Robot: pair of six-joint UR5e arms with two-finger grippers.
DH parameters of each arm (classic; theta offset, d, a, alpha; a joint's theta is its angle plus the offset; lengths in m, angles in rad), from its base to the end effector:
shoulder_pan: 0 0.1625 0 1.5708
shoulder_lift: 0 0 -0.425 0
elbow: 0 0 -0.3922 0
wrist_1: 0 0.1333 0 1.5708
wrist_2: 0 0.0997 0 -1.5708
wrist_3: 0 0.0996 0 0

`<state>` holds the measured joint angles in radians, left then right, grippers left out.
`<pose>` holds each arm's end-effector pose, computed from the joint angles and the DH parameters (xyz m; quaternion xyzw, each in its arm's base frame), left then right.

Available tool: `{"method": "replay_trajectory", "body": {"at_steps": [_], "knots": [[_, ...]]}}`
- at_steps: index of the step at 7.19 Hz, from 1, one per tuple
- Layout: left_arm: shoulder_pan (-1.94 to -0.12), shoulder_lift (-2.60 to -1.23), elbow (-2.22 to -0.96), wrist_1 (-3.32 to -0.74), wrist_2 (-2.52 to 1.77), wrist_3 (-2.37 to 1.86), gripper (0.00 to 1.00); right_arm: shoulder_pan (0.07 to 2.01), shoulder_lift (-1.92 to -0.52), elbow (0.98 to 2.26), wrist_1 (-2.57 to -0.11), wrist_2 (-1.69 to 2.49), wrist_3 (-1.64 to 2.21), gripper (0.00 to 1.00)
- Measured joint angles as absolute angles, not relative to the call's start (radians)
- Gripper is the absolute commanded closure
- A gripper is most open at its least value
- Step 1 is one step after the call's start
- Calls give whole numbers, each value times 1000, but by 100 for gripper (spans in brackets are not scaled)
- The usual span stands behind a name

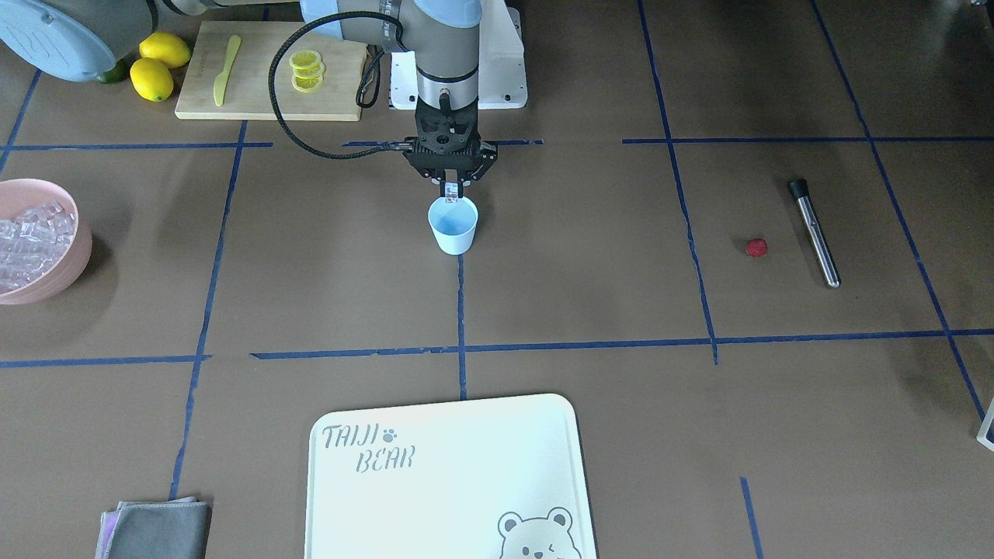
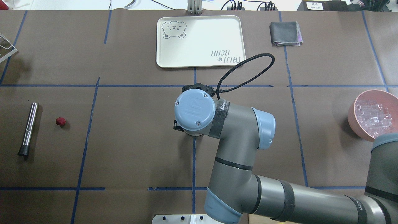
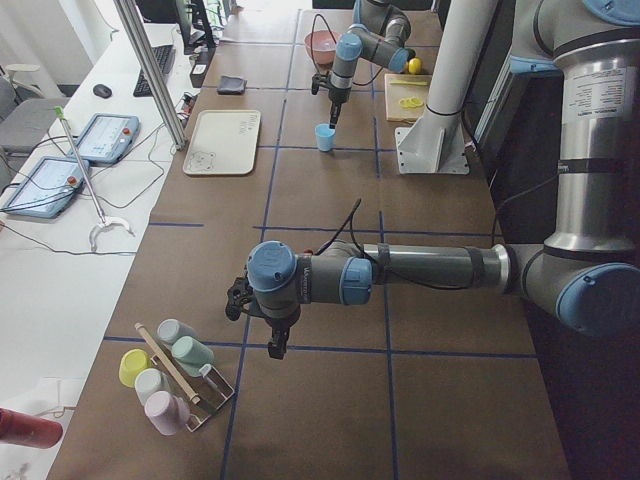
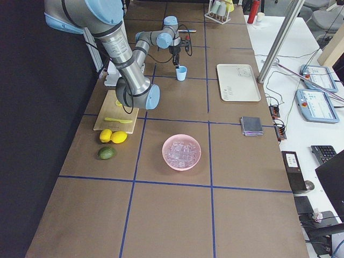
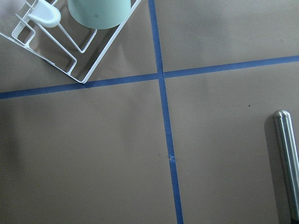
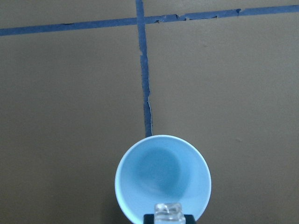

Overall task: Mash ice and strawberries in cup
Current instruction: 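Open the right gripper to drop the ice cube into the cup, then move the right gripper back to the pink bowl of ice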

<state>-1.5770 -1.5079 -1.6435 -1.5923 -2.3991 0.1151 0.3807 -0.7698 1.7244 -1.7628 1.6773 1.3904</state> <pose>-0.0628 -0.4668 0.6470 0.0387 0.4008 0.0561 0.9136 -0.5786 -0.3637 0.1410 0.0554 -0.3707 0.0730 0.9242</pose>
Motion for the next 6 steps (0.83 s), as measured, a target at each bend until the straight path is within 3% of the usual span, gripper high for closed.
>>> {"method": "replay_trajectory", "body": {"at_steps": [2, 4, 6], "knots": [[-1577, -1506, -1643, -1592, -2399, 115, 0, 381, -766, 1723, -1762, 1675, 1394, 17], [-1577, -1500, -1643, -1592, -2400, 115, 0, 383, -766, 1723, -1762, 1676, 1394, 1], [-1576, -1499, -1643, -1592, -2401, 115, 0, 420, -782, 1743, -1765, 1721, 1368, 1]]}}
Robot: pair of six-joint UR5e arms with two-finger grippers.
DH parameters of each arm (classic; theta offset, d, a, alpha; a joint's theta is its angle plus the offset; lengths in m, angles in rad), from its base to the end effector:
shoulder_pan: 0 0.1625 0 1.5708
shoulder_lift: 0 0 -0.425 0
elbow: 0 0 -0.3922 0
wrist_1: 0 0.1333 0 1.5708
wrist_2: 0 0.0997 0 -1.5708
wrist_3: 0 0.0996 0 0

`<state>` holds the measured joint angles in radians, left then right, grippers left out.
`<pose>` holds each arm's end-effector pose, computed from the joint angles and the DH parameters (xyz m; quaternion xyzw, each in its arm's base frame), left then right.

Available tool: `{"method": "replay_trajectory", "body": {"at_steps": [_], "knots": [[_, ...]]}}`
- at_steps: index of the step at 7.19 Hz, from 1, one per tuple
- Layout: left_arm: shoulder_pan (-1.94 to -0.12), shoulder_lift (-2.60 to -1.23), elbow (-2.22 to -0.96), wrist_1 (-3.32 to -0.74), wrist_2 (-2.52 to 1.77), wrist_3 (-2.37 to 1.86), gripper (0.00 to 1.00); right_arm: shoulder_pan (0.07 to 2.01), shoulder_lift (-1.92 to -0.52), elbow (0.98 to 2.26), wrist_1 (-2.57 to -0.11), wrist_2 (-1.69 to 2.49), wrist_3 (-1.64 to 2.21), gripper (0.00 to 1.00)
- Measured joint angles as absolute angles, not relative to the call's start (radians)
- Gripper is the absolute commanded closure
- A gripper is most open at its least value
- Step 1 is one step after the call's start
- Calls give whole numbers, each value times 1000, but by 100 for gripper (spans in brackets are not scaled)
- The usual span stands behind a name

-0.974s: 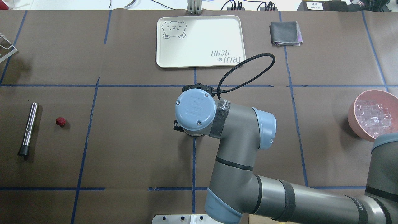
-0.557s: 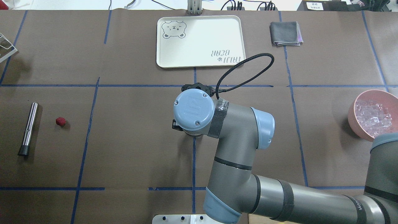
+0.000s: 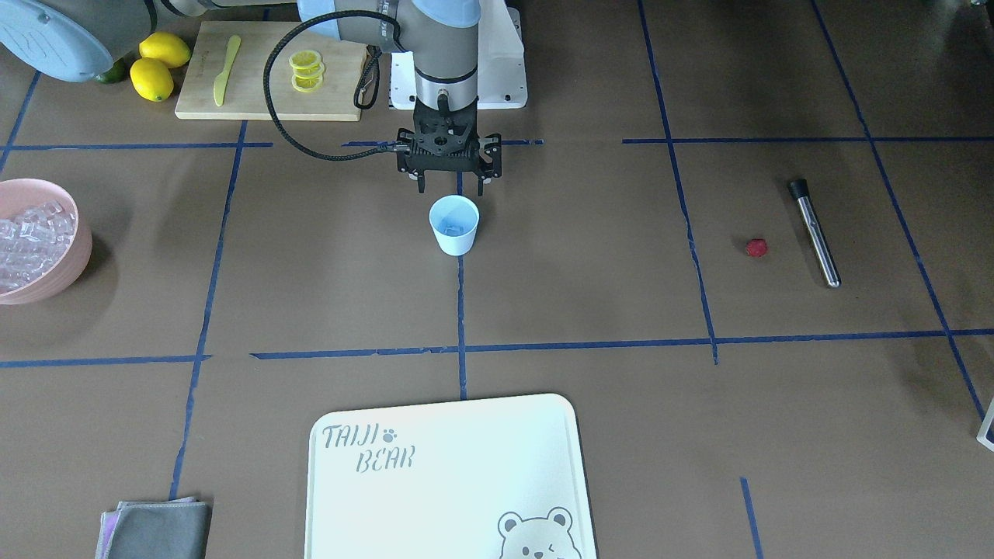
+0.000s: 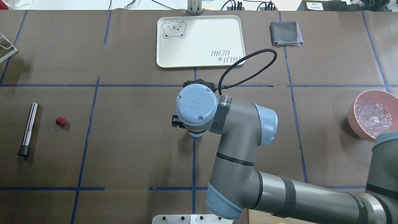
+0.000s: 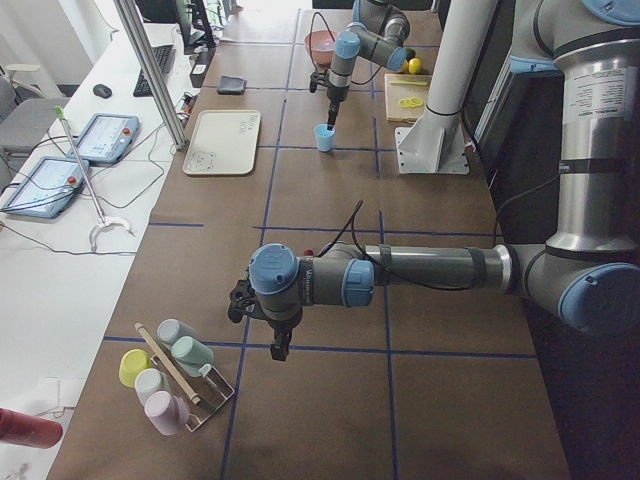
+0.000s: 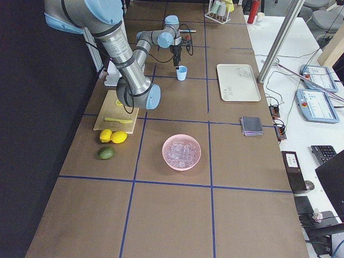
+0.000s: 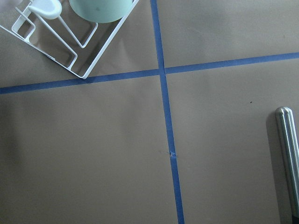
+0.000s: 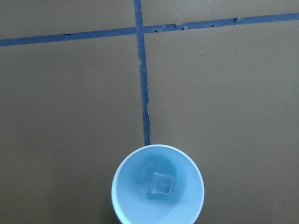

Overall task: Mash ice and strawberries in cup
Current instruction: 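Move the right gripper back to the pink bowl of ice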

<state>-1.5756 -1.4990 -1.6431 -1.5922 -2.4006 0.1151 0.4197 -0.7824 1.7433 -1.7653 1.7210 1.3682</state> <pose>-0.0620 -0.4626 0.6512 0.0342 0.4017 0.0549 0.9135 -0.5601 -0.3796 0.1424 0.0479 -0.3762 0.0723 0.9225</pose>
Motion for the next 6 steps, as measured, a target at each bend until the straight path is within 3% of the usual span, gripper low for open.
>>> {"method": "replay_trajectory", "body": {"at_steps": [4, 6], "knots": [[-1575, -1499, -1641, -1594, -2401, 115, 0, 683, -1087, 1965, -1764, 1955, 956, 2], [-1575, -1499, -1640, -1594, -2401, 115, 0, 825, -1256, 2017, -1739, 2041, 714, 2]]}}
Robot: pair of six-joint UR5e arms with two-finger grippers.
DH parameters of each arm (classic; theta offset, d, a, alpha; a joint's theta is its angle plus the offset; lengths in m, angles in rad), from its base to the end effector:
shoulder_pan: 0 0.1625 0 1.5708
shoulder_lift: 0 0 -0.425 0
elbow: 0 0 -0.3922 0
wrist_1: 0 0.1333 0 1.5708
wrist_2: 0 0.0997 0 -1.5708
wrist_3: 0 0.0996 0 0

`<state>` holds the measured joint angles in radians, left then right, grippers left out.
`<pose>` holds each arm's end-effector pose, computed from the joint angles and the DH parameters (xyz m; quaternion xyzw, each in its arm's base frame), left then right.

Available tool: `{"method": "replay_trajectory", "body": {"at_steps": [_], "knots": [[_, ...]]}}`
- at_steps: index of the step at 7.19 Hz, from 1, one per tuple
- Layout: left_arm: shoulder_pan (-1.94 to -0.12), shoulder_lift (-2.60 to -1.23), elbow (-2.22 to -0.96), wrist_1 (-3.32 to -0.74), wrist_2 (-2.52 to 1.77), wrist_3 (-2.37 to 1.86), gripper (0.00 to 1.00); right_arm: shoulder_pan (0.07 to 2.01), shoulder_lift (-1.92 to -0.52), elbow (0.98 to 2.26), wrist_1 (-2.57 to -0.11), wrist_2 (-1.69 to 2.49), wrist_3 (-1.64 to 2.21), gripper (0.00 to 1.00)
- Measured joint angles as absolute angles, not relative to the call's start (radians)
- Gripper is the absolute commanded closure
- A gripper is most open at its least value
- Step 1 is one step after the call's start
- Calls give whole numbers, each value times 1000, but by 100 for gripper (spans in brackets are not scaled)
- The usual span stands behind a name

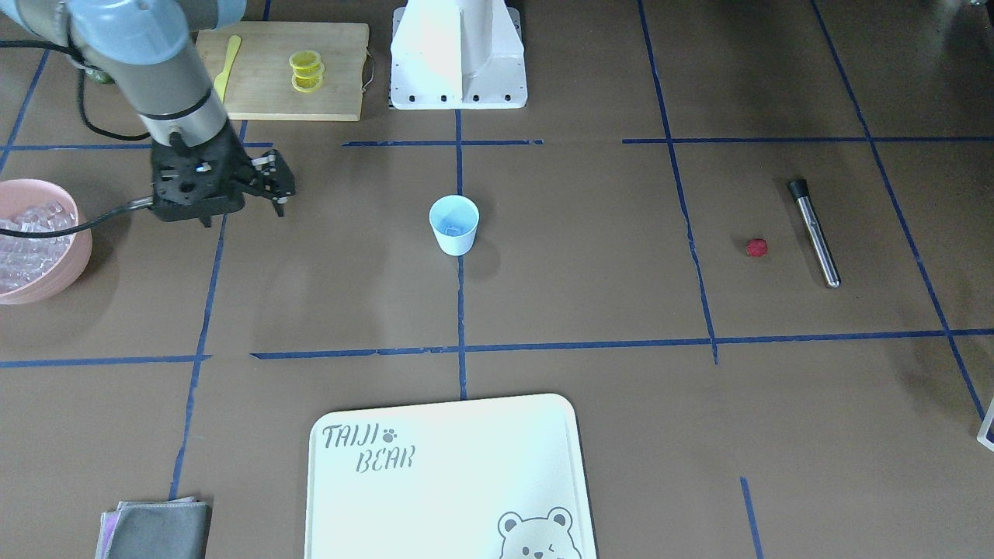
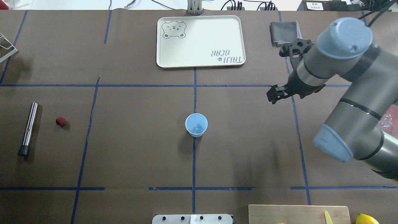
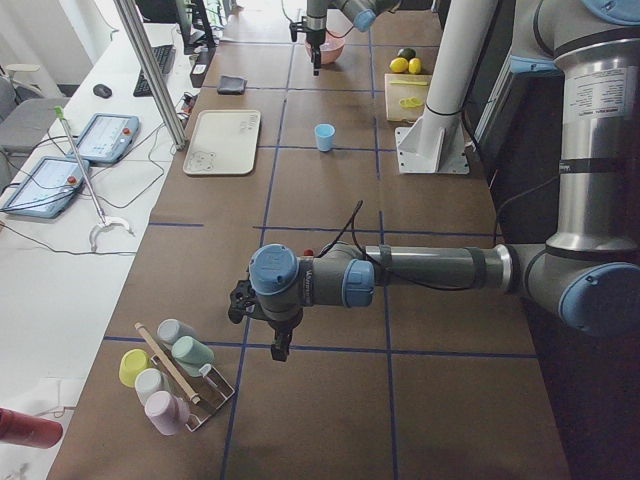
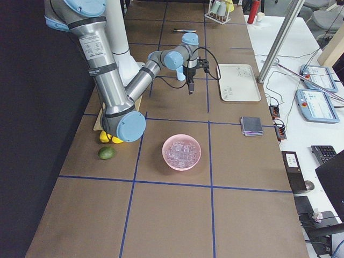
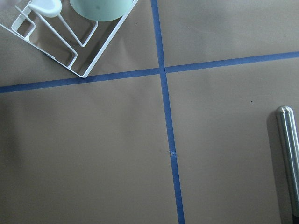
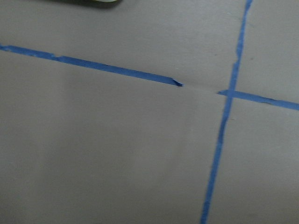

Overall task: Mash ice and strawberries in cup
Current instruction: 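Move the right gripper back to the pink bowl of ice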

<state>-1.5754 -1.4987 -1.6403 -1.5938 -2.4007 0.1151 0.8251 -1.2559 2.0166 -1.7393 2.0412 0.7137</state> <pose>-0.0619 -0.4624 0.6526 0.0334 0.4018 0.0546 0.9135 -0.3070 -0.4624 0.3142 0.0629 -0.3553 -0.0829 0.9289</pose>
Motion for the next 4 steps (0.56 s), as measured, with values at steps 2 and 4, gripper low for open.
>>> {"method": "replay_trajectory", "body": {"at_steps": [2, 4], "knots": [[-1575, -1499, -1640, -1594, -2401, 115, 0, 929, -1418, 2026, -1606, 2111, 586, 4], [-1575, -1499, -1640, -1594, -2402, 115, 0, 995, -1539, 2020, -1505, 2160, 497, 9]]}}
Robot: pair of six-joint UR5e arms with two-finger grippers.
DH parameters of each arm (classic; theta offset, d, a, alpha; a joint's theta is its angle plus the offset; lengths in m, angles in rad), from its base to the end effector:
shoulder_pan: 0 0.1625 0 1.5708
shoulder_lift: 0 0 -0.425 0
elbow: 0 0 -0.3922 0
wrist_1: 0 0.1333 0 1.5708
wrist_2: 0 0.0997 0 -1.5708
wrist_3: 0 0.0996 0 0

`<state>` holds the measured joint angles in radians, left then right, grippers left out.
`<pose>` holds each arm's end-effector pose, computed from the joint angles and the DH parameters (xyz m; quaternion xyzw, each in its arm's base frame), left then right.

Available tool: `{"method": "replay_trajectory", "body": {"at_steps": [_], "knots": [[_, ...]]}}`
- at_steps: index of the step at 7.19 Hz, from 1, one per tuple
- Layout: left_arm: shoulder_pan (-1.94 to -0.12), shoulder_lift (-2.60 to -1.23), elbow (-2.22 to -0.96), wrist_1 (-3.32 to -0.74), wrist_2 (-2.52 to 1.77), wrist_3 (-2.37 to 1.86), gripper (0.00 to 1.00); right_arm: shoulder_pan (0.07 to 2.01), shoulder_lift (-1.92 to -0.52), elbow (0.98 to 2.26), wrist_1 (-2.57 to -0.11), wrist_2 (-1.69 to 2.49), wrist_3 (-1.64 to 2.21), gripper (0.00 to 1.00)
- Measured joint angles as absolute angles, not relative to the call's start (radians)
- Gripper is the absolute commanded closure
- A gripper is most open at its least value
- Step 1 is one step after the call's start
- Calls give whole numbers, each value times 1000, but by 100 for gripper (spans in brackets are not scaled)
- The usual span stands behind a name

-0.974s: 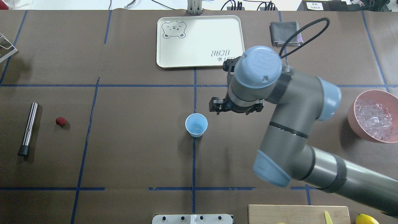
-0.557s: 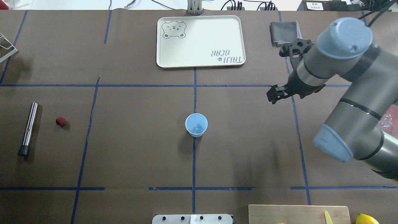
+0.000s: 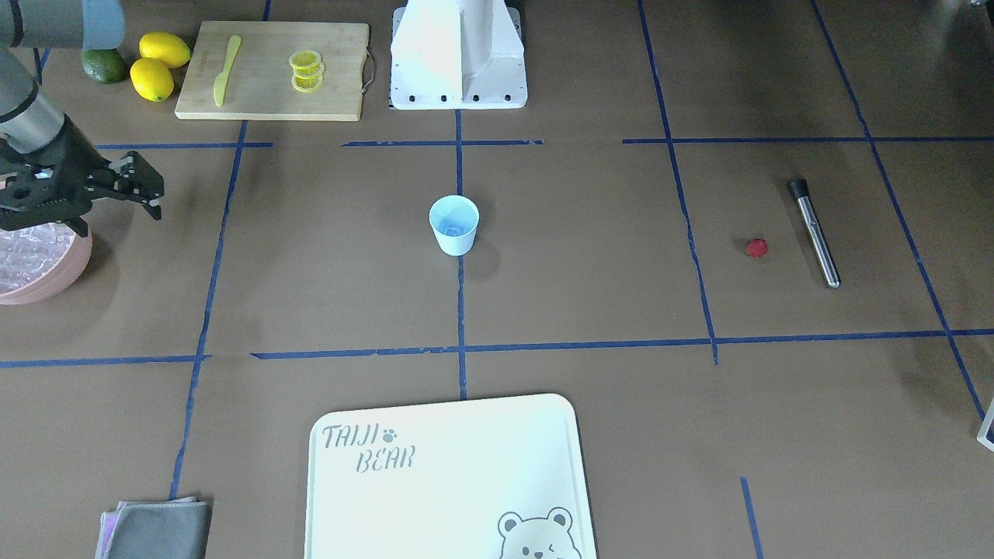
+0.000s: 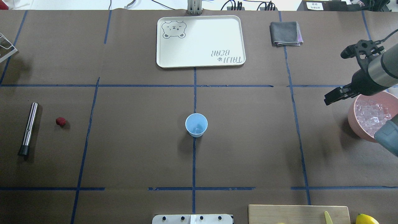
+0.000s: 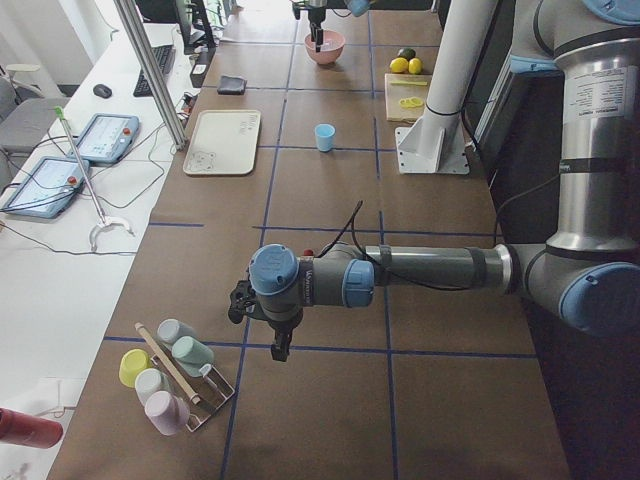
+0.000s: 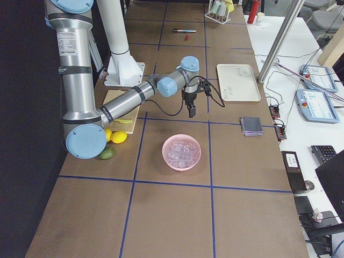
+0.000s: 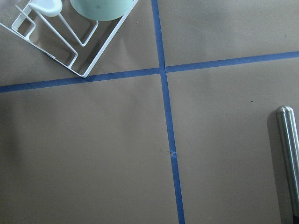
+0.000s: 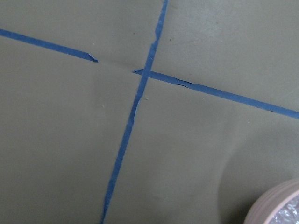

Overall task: Mash ice and strawberries in cup
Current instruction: 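Move the right gripper back to the pink bowl of ice, then grasp another ice cube in the bowl with the right gripper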

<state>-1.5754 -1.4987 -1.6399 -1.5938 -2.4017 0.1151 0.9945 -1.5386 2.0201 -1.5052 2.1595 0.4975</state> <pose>-0.0619 -0.4623 0.6527 0.0333 0.4023 0.0546 0.9133 -0.2014 -0.4530 0.4245 0.0793 -0.3723 -0.1146 0.9176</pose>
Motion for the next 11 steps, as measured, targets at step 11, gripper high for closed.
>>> {"method": "replay_trajectory", "body": {"at_steps": [11], "knots": [[-1575, -1499, -1643, -1594, -2402, 115, 0, 1064, -1748, 1857, -1229, 2193, 395, 24]]}}
